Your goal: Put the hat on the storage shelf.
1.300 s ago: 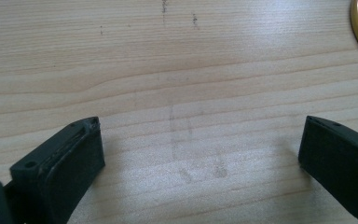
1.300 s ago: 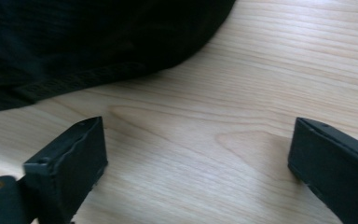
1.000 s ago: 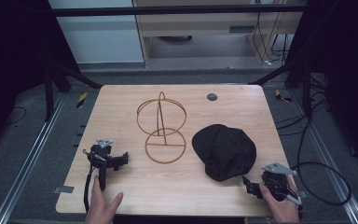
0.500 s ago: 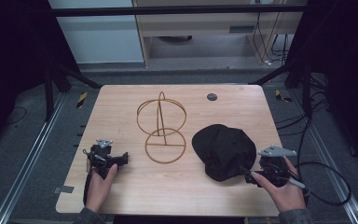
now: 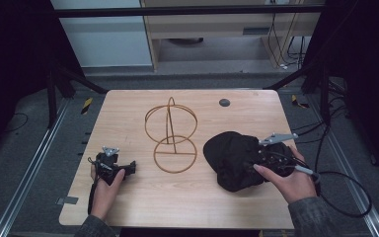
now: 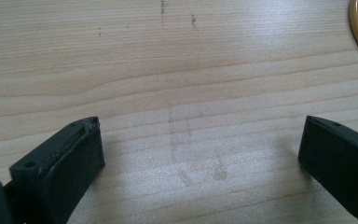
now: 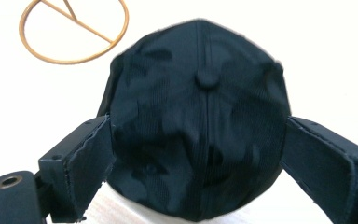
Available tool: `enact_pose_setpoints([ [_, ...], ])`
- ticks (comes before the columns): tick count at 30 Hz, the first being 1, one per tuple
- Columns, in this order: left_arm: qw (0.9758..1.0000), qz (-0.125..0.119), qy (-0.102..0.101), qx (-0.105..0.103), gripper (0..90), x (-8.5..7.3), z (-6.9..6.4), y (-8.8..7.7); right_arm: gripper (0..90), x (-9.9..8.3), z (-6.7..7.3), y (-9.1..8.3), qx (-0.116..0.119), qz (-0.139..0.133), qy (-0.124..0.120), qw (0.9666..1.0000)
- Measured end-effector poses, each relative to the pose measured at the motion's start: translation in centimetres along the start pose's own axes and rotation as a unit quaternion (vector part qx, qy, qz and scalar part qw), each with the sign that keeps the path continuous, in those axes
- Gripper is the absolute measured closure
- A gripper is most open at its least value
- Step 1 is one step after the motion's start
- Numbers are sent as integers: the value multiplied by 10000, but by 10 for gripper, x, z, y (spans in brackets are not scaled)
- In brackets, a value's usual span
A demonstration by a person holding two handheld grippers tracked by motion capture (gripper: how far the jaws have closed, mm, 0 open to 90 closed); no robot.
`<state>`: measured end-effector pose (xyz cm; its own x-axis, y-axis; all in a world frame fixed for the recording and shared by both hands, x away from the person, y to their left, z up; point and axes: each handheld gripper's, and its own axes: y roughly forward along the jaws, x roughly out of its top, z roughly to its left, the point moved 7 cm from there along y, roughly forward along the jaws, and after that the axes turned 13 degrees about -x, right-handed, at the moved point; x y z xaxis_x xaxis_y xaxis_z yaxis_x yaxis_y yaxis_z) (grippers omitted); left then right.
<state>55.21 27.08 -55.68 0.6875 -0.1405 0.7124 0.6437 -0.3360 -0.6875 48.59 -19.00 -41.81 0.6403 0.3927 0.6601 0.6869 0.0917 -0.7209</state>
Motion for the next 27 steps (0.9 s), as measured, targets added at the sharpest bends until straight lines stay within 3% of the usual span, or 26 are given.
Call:
enact_pose_setpoints([
  [5, 10000, -2, 3, 15, 0, 0, 0, 0, 102, 18, 2, 2, 64, 13, -39, 10000],
  [12, 10000, -9, -5, 18, 0, 0, -1, 0, 93, 30, 3, 15, 224, 79, 135, 9996],
  [27, 10000, -3, -2, 6, 0, 0, -2, 0, 96, 5, -1, 50, 199, 599, 315, 9975],
])
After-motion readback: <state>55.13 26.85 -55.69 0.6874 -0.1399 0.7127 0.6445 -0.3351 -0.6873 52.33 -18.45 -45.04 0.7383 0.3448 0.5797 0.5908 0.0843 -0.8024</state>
